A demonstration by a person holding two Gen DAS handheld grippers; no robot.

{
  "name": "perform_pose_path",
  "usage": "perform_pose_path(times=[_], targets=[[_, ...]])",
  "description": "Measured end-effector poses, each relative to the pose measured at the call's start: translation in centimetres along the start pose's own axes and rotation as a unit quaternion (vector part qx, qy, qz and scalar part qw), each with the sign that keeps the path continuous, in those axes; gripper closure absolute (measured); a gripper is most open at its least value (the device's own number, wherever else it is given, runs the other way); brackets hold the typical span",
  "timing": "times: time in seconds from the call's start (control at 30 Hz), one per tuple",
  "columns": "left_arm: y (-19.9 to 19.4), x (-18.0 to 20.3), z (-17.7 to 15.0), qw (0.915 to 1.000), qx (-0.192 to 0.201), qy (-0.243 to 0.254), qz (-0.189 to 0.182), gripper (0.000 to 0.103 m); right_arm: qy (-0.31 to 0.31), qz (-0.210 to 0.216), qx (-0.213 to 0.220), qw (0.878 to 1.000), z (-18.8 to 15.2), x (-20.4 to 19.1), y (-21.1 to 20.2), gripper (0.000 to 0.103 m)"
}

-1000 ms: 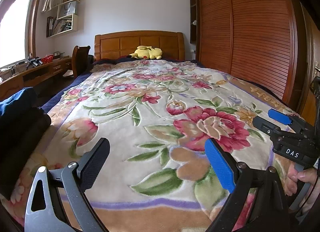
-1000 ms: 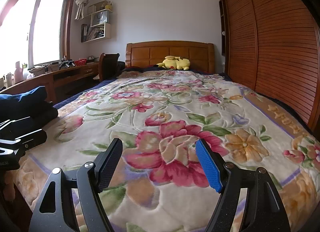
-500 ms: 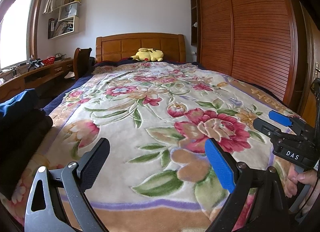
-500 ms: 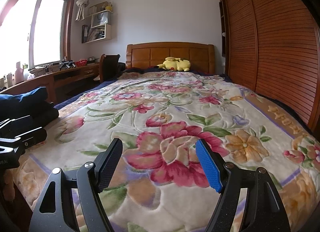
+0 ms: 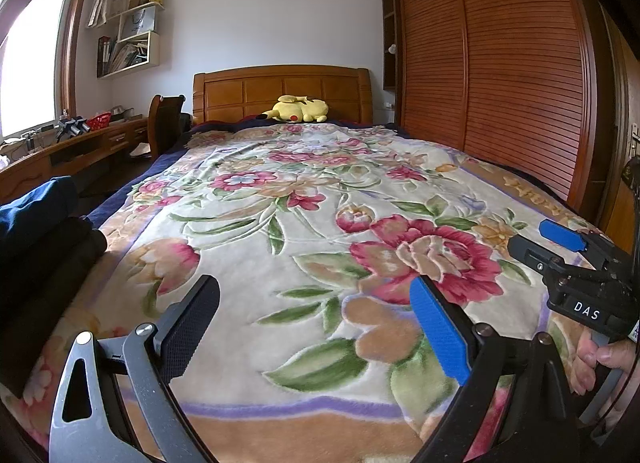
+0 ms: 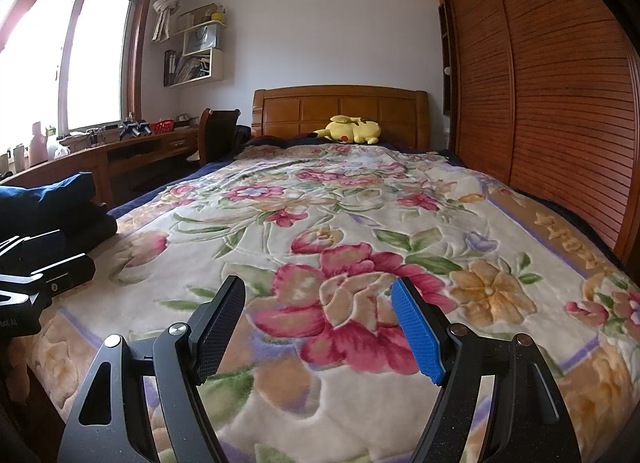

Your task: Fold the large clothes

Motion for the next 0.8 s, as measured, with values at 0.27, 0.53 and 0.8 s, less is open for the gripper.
perform_pose_path(times=[0.27,0.53,0.8], targets=[[0.00,0.00,-0.09,1.0000,-0.001,-0.001,0.000,0.007,0.000,0.001,0.001,1.000,-0.05,-0.06,-0.07,0.026],[-0.05,-0.08,-0.08,1.0000,0.000,-0.002,0.001,0.007,0.000,0.001,0.002,1.000,-0.08,-0.09,-0.07,0.026],[-0.01,-0.10,-0.15,1.0000,-0.002,-0.001,0.000,0.007,0.001,0.002,0.002,1.000,-0.10,-0.10,-0.09,0.026]])
Point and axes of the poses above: each gripper's, at about its wrist camera, not at the fingertips, and y roughly the way its jaws point, x to its right, z to its top, the point moved 8 cm from there along y, roughly the way its jaws point, and after that the axes turned 13 degrees about x, right-handed, at the moved point
